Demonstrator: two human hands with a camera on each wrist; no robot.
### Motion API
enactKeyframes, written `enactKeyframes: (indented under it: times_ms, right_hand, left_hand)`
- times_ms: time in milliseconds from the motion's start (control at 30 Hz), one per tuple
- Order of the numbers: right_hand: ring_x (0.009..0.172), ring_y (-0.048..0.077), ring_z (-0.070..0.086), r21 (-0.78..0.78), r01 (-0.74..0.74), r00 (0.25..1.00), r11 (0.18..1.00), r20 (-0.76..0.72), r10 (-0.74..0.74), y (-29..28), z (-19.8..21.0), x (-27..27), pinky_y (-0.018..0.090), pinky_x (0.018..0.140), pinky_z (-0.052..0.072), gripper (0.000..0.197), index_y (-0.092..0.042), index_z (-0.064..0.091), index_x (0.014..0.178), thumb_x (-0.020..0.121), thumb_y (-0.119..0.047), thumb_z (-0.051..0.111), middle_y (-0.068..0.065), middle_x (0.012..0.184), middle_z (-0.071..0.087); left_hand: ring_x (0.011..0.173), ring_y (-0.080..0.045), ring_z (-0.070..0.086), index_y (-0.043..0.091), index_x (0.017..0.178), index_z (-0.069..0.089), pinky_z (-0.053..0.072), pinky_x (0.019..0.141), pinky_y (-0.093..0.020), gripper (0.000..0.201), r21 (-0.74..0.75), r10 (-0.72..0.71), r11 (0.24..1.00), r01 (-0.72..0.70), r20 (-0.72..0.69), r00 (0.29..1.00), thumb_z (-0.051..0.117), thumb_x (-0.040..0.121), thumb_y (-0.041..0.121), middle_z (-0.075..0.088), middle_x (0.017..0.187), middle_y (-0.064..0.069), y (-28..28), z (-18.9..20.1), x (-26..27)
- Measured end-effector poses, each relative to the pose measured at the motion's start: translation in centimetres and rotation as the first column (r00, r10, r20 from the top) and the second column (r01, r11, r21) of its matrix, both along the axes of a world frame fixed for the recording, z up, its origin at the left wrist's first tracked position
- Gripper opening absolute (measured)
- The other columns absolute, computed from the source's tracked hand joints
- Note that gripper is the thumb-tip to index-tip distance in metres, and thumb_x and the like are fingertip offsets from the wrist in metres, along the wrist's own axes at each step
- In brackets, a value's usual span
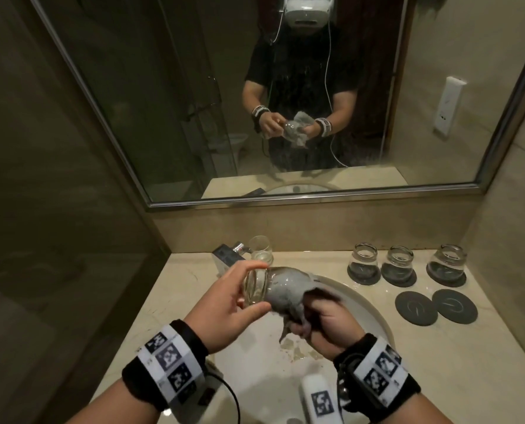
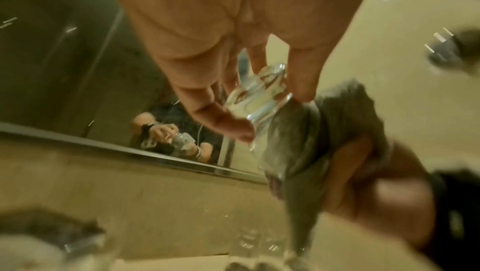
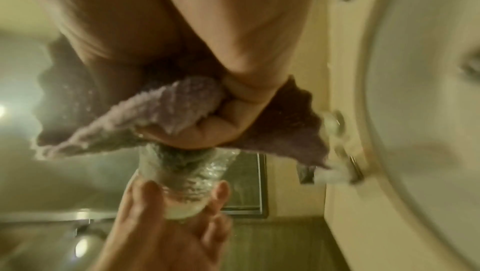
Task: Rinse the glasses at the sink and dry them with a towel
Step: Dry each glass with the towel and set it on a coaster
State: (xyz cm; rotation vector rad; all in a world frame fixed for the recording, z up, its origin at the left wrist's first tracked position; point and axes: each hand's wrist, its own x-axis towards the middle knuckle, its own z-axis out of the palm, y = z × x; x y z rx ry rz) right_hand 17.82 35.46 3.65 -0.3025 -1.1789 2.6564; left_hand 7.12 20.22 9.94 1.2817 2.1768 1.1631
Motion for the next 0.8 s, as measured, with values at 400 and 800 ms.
enactKeyframes:
  times_ms: [400, 800]
  right_hand:
    - [0.056, 0.029, 0.041, -0.109, 0.041, 0.999, 0.993, 0.012, -0.04, 0.2, 0.7, 0.5, 0.027, 0.038, 0.044, 0.024, 0.009, 0.059, 0.087, 0.066, -0.003, 0.064, 0.022, 0.07, 0.048]
    - [0.053, 0.02, 0.057, -0.146, 0.014, 0.995, 0.989, -0.097, -0.028, 0.4, 0.8, 0.3, 0.025, 0.043, 0.041, 0.043, -0.006, 0.073, 0.081, 0.044, -0.02, 0.088, 0.02, 0.075, 0.063]
  left_hand:
    - [0.104, -0.01, 0.06, 0.037, 0.126, 0.048, 0.054, 0.078, -0.025, 0.046, 0.091, -0.089, 0.99, 0.112, -0.224, 0.971, 0.067, 0.085, 0.033, 0.052, 0.126, 0.008, -0.4, -0.5, -0.5]
    - [0.107, -0.009, 0.06, 0.036, 0.128, 0.048, 0.054, 0.083, -0.024, 0.046, 0.142, -0.077, 0.983, 0.116, -0.258, 0.963, 0.065, 0.085, 0.034, 0.05, 0.133, 0.014, -0.3, -0.4, -0.4]
